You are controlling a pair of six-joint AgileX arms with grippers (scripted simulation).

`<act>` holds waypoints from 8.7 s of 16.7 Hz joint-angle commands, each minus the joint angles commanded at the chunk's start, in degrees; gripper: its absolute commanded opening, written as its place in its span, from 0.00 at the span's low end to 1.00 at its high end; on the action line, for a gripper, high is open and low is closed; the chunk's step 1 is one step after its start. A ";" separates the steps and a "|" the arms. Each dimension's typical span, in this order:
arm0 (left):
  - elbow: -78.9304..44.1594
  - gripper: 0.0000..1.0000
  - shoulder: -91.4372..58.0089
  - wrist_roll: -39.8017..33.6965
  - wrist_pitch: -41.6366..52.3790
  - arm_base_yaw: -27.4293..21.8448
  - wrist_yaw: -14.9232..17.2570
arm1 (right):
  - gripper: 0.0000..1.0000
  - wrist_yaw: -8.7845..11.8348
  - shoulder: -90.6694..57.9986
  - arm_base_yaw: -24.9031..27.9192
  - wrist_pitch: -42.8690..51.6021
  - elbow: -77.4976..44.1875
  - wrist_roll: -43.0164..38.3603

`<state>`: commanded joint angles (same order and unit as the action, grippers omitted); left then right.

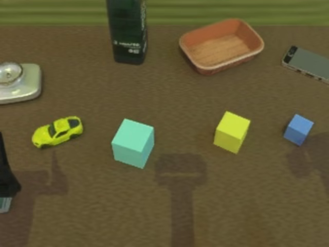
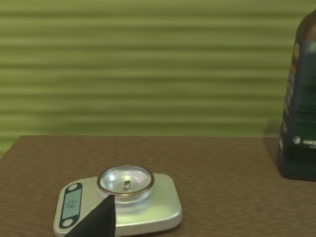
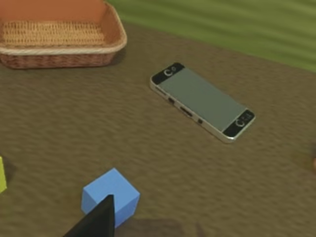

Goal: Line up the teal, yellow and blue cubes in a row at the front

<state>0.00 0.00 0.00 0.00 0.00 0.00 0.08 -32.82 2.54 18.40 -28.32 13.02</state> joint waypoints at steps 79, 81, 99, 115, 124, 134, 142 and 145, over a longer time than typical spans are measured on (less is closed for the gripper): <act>0.00 1.00 0.00 0.00 0.00 0.00 0.00 | 0.00 0.63 -85.61 14.53 42.70 -61.82 31.85; 0.00 1.00 0.00 0.00 0.00 0.00 0.00 | 0.00 0.68 -82.77 20.00 42.31 -58.52 32.60; 0.00 1.00 0.00 0.00 0.00 0.00 0.00 | 0.00 0.83 -76.26 38.79 31.86 -41.98 35.15; 0.00 1.00 0.00 0.00 0.00 0.00 0.00 | 0.60 0.76 -78.80 38.99 25.60 -38.04 35.22; 0.00 1.00 0.00 0.00 0.00 0.00 0.00 | 1.00 0.76 -78.80 38.99 25.60 -38.04 35.22; 0.00 1.00 0.00 0.00 0.00 0.00 0.00 | 1.00 0.80 -76.24 39.14 32.33 -42.05 35.50; 0.00 1.00 0.00 0.00 0.00 0.00 0.00 | 1.00 0.80 -72.58 39.06 40.55 -46.60 35.59; 0.00 1.00 0.00 0.00 0.00 0.00 0.00 | 1.00 0.72 -74.64 38.08 41.50 -48.81 34.70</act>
<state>0.00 0.00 0.00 0.00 0.00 0.00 0.80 -107.46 40.62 59.90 -77.12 47.72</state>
